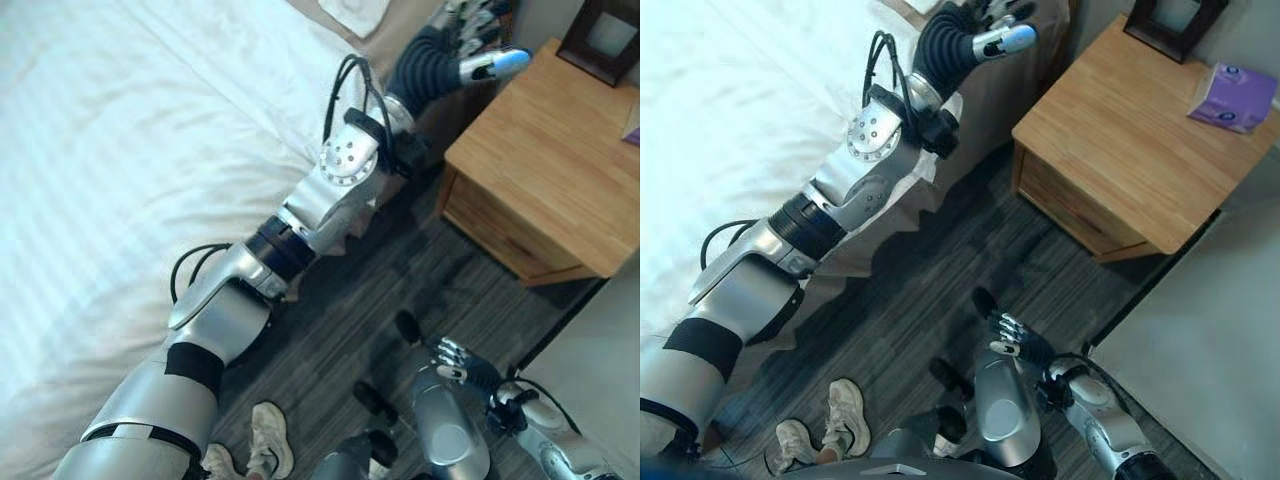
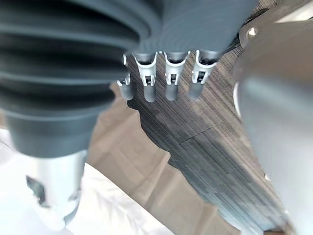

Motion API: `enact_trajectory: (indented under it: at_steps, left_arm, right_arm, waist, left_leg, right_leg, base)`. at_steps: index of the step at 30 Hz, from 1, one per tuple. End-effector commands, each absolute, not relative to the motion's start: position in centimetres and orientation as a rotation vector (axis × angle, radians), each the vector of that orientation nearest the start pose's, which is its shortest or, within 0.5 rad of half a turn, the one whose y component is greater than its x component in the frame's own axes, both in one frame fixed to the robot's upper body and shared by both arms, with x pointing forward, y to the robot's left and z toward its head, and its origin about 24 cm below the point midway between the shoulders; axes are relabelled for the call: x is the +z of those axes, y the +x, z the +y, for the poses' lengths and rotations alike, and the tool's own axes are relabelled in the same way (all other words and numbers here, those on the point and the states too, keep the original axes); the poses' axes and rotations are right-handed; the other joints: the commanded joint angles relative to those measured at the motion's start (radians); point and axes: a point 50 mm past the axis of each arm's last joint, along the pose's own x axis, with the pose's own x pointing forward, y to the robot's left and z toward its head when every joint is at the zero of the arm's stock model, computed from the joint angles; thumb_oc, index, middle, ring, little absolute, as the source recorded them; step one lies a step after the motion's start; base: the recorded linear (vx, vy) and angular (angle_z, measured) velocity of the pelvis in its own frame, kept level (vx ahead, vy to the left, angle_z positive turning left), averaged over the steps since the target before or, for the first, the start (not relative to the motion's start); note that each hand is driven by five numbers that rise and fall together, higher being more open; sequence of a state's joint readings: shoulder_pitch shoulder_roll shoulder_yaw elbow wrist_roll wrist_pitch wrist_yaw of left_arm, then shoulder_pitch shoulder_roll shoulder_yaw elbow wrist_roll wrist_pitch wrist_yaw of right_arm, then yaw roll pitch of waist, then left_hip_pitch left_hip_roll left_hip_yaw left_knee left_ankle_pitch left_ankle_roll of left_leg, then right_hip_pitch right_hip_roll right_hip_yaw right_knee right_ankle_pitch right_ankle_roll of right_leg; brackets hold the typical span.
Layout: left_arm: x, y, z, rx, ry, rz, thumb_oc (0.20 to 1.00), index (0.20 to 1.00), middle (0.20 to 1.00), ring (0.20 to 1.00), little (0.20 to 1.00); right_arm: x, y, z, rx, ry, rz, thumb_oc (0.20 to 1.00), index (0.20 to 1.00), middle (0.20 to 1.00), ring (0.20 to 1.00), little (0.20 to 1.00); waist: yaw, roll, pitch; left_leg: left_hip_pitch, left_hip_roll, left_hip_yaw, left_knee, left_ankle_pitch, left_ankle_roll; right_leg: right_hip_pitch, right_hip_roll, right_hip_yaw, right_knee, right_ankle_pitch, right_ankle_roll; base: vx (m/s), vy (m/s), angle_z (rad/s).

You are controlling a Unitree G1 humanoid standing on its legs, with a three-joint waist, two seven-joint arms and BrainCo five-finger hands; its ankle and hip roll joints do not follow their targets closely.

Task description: Making the bed.

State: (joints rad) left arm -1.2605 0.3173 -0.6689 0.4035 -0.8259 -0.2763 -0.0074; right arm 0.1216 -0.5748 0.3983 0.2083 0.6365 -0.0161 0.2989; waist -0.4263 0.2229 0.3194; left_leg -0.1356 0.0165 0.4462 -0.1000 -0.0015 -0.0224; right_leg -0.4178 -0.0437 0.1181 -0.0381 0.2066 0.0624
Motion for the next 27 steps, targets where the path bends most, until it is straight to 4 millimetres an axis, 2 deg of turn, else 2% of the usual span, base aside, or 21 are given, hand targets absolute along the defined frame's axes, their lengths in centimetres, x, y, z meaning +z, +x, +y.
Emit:
enact_trajectory:
  at_steps: [1,2,4,6,7,9,10,11,12,13,14,15,17,19,20,22,23,24,25,27]
  left_arm:
    - [27.8,30.9,5.5,-0.869,-0.350,-0.738,1.000,1.000,1.000,1.000,1.000]
    - [25.9,30.7,6.6,-0.861,-0.357,-0.689,1.000,1.000,1.000,1.000,1.000]
    - [20.9,29.8,9.6,-0.820,-0.318,-0.539,1.000,1.000,1.000,1.000,1.000]
    - [18.0,28.8,12.4,-0.766,-0.274,-0.443,1.000,1.000,1.000,1.000,1.000]
    - [15.2,28.4,13.8,-0.699,-0.337,-0.344,1.000,1.000,1.000,1.000,1.000]
    - [11.4,27.3,15.9,-0.574,-0.415,-0.225,1.000,1.000,1.000,1.000,1.000]
    - [10.1,26.7,16.5,-0.541,-0.415,-0.179,1.000,1.000,1.000,1.000,1.000]
    - [7.3,25.1,18.1,-0.438,-0.428,-0.090,1.000,1.000,1.000,1.000,1.000]
    - [7.3,25.1,18.1,-0.437,-0.428,-0.090,1.000,1.000,1.000,1.000,1.000]
    - [5.3,23.7,18.9,-0.355,-0.470,-0.029,1.000,1.000,1.000,1.000,1.000]
    - [4.4,23.3,19.2,-0.327,-0.486,0.003,1.000,1.000,1.000,1.000,1.000]
    - [4.4,23.3,19.2,-0.326,-0.486,0.003,1.000,1.000,1.000,1.000,1.000]
    - [3.0,22.2,19.3,-0.265,-0.540,0.042,1.000,1.000,1.000,1.000,1.000]
    - [2.0,21.2,20.2,-0.188,-0.471,0.066,1.000,1.000,1.000,1.000,1.000]
    - [1.3,20.6,20.4,-0.124,-0.469,0.090,1.000,1.000,1.000,1.000,1.000]
    - [0.5,20.0,21.4,-0.021,-0.298,0.124,1.000,1.000,1.000,1.000,1.000]
    - [0.5,20.0,21.3,-0.021,-0.296,0.124,1.000,1.000,1.000,1.000,1.000]
    - [0.4,19.6,22.2,0.016,-0.143,0.138,1.000,1.000,1.000,1.000,1.000]
    - [0.4,19.2,22.4,0.031,-0.111,0.141,1.000,1.000,1.000,1.000,1.000]
    - [-1.3,18.1,22.4,0.124,-0.229,0.201,1.000,1.000,1.000,1.000,1.000]
  right_arm:
    - [-2.9,18.5,-19.0,0.430,0.122,0.411,1.000,1.000,1.000,1.000,1.000]
    - [-2.6,18.8,-19.2,0.410,0.115,0.390,1.000,1.000,1.000,1.000,1.000]
    - [-1.6,20.1,-20.2,0.344,0.075,0.326,1.000,1.000,1.000,1.000,1.000]
    - [-1.1,20.5,-20.9,0.295,0.076,0.288,1.000,1.000,1.000,1.000,1.000]
    - [-0.7,20.8,-21.2,0.279,0.061,0.268,1.000,1.000,1.000,1.000,1.000]
    - [-0.4,21.0,-21.5,0.264,0.049,0.250,1.000,1.000,1.000,1.000,1.000]
    - [-0.3,21.0,-21.7,0.258,0.044,0.247,1.000,1.000,1.000,1.000,1.000]
    - [-0.5,20.7,-21.8,0.258,0.040,0.258,1.000,1.000,1.000,1.000,1.000]
    - [-0.5,20.7,-21.8,0.258,0.040,0.258,1.000,1.000,1.000,1.000,1.000]
    - [-0.7,20.4,-21.4,0.278,0.058,0.269,1.000,1.000,1.000,1.000,1.000]
    - [-0.7,20.4,-21.1,0.291,0.068,0.270,1.000,1.000,1.000,1.000,1.000]
    - [-0.7,20.4,-21.1,0.291,0.068,0.270,1.000,1.000,1.000,1.000,1.000]
    - [-0.5,20.3,-20.7,0.315,0.082,0.265,1.000,1.000,1.000,1.000,1.000]
    - [-0.5,20.3,-20.2,0.330,0.115,0.262,1.000,1.000,1.000,1.000,1.000]
    - [-0.5,20.4,-19.9,0.326,0.135,0.258,1.000,1.000,1.000,1.000,1.000]
    - [-0.3,20.7,-19.9,0.306,0.144,0.248,1.000,1.000,1.000,1.000,1.000]
    - [-0.3,20.7,-19.8,0.306,0.144,0.248,1.000,1.000,1.000,1.000,1.000]
    - [-0.2,20.9,-19.9,0.295,0.140,0.243,1.000,1.000,1.000,1.000,1.000]
    - [0.0,21.1,-20.0,0.279,0.145,0.236,1.000,1.000,1.000,1.000,1.000]
    - [0.0,21.4,-19.8,0.262,0.171,0.231,1.000,1.000,1.000,1.000,1.000]
  waist:
    - [0.040,-0.050,-0.060]
    - [0.054,-0.056,-0.065]
    - [0.091,-0.070,-0.077]
    - [0.115,-0.081,-0.092]
    - [0.129,-0.086,-0.100]
    - [0.156,-0.096,-0.114]
    - [0.166,-0.099,-0.120]
    - [0.191,-0.107,-0.131]
    - [0.190,-0.107,-0.134]
    - [0.213,-0.117,-0.143]
    - [0.225,-0.123,-0.154]
    - [0.224,-0.123,-0.154]
    - [0.247,-0.136,-0.169]
    - [0.272,-0.154,-0.183]
    - [0.293,-0.172,-0.197]
    - [0.315,-0.190,-0.206]
    - [0.314,-0.190,-0.205]
    - [0.324,-0.195,-0.208]
    - [0.329,-0.202,-0.210]
    - [0.344,-0.219,-0.219]
  left_leg:
    - [0.067,0.036,-0.103,0.013,0.049,-0.080]
    - [0.074,0.037,-0.111,0.013,0.049,-0.078]
    - [0.089,0.036,-0.132,0.013,0.048,-0.073]
    - [0.089,0.035,-0.148,0.013,0.049,-0.070]
    - [0.091,0.033,-0.158,0.013,0.047,-0.067]
    - [0.096,0.030,-0.179,0.013,0.046,-0.062]
    - [0.098,0.028,-0.187,0.013,0.045,-0.059]
    - [0.109,0.024,-0.209,0.013,0.039,-0.051]
    - [0.106,0.024,-0.209,0.013,0.042,-0.051]
    - [0.119,0.019,-0.230,0.013,0.037,-0.045]
    - [0.117,0.017,-0.238,0.013,0.037,-0.042]
    - [0.118,0.017,-0.239,0.013,0.037,-0.042]
    - [0.126,0.014,-0.256,0.013,0.033,-0.035]
    - [0.138,0.012,-0.272,0.013,0.029,-0.028]
    - [0.148,0.009,-0.288,0.013,0.025,-0.022]
    - [0.162,0.006,-0.309,0.013,0.019,-0.015]
    - [0.163,0.005,-0.310,0.013,0.019,-0.015]
    - [0.167,0.006,-0.317,0.013,0.018,-0.013]
    - [0.175,0.005,-0.323,0.013,0.017,-0.010]
    - [0.185,0.003,-0.331,0.013,0.014,-0.007]
  right_leg:
    - [0.180,0.008,-0.044,-0.049,-0.106,0.047]
    - [0.192,0.007,-0.051,-0.049,-0.109,0.045]
    - [0.219,0.006,-0.065,-0.049,-0.114,0.041]
    - [0.228,0.005,-0.077,-0.049,-0.116,0.039]
    - [0.235,0.004,-0.084,-0.049,-0.116,0.039]
    - [0.249,0.001,-0.098,-0.049,-0.118,0.039]
    - [0.257,0.000,-0.104,-0.049,-0.119,0.039]
    - [0.282,-0.008,-0.121,-0.049,-0.125,0.040]
    - [0.278,-0.008,-0.121,-0.049,-0.123,0.040]
    - [0.302,-0.015,-0.140,-0.049,-0.128,0.043]
    - [0.306,-0.017,-0.146,-0.049,-0.128,0.043]
    - [0.307,-0.017,-0.147,-0.049,-0.128,0.044]
    - [0.325,-0.021,-0.165,-0.049,-0.133,0.046]
    - [0.348,-0.026,-0.182,-0.049,-0.137,0.050]
    - [0.368,-0.029,-0.198,-0.047,-0.140,0.052]
    - [0.392,-0.032,-0.219,-0.041,-0.149,0.052]
    - [0.394,-0.033,-0.220,-0.042,-0.149,0.053]
    - [0.400,-0.032,-0.226,-0.039,-0.155,0.052]
    - [0.411,-0.032,-0.232,-0.036,-0.159,0.051]
    - [0.428,-0.034,-0.245,-0.031,-0.167,0.052]
  base:
    - [-0.01,-0.114,-0.11]
    - [-0.01,-0.024,0.18]
    - [-0.03,-0.019,0.62]
    - [-0.03,0.022,0.45]
    - [-0.02,0.041,0.32]
    - [-0.02,0.039,0.27]
    - [-0.01,0.075,0.39]
    - [-0.01,0.051,0.37]
    - [-0.01,0.087,0.39]
    - [-0.02,0.052,0.38]
    - [-0.02,0.055,0.45]
    - [-0.01,0.023,0.34]
    - [0.00,0.036,0.27]
    - [-0.01,0.045,0.33]
    - [-0.02,0.041,0.38]
    - [0.00,0.008,0.28]
    - [-0.01,0.015,0.31]
    - [0.00,0.019,0.35]
    - [-0.01,0.034,0.33]
    - [-0.01,0.014,0.14]
